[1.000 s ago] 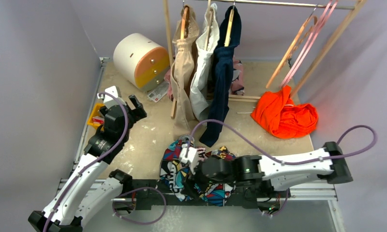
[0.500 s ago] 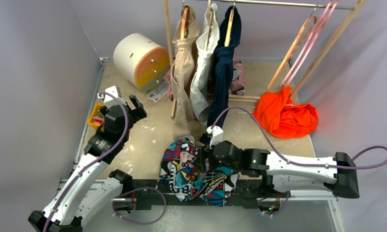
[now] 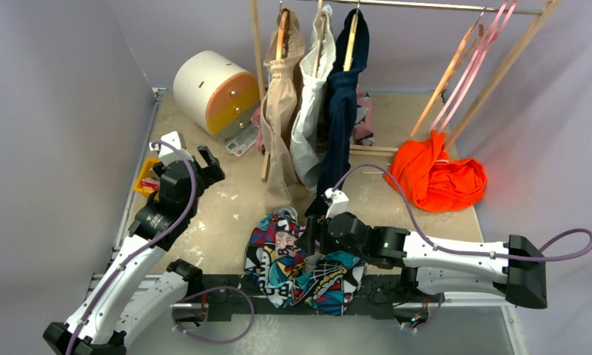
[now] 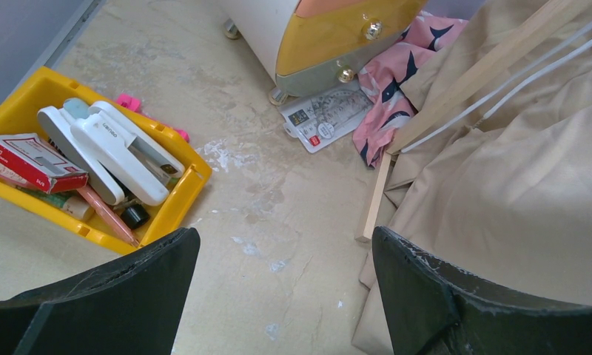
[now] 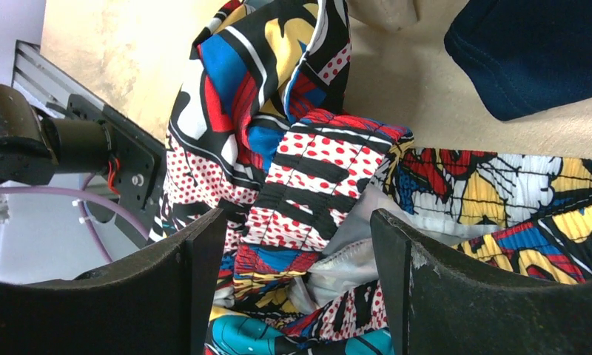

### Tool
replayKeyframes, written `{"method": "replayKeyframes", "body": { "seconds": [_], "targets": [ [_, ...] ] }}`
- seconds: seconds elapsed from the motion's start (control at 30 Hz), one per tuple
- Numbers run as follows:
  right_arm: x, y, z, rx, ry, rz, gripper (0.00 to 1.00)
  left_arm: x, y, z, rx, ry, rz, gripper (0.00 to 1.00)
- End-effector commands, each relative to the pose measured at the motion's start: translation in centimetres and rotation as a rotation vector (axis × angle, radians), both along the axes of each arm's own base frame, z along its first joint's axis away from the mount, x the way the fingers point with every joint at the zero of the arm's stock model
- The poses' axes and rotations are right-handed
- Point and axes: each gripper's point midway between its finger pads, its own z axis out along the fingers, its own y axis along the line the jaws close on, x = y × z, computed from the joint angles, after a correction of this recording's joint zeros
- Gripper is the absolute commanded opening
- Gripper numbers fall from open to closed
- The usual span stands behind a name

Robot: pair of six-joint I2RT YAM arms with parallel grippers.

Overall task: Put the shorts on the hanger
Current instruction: Adjust the shorts at the center of the board.

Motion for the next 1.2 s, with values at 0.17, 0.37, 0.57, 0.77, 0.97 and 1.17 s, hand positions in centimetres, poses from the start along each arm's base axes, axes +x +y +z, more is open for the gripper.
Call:
{"method": "replayKeyframes", "body": {
  "seconds": [0.17, 0.37, 0.57, 0.77, 0.97, 1.17],
  "targets": [
    [0.9, 2.4, 1.5, 0.121, -0.014, 0.02, 0.66, 0.3, -0.3, 0.7, -0.007, -0.033, -0.009, 0.86],
    [1.1, 3.5, 4.4, 0.19, -0.081, 0.067, 0.4, 0.3, -0.2, 0.6, -0.006, -0.03, -0.009, 0.86],
    [1.7, 3.1, 13.5, 0.302, -0.309, 0.131, 0.0, 0.4, -0.3, 0.6, -0.006, -0.032, -0.011, 0.86],
    [2.5, 2.2, 21.2, 0.334, -0.501, 0.141, 0.0, 0.4, -0.3, 0.6, -0.006, -0.031, -0.01, 0.86],
    [3.0, 2.3, 23.8, 0.325, -0.57, 0.148, 0.0, 0.3, -0.2, 0.7, -0.006, -0.034, -0.008, 0.86],
    [3.8, 1.9, 27.1, 0.319, -0.658, 0.123, 0.0, 0.2, 0.0, 0.8, -0.004, -0.038, 0.0, 0.86]
  ]
}}
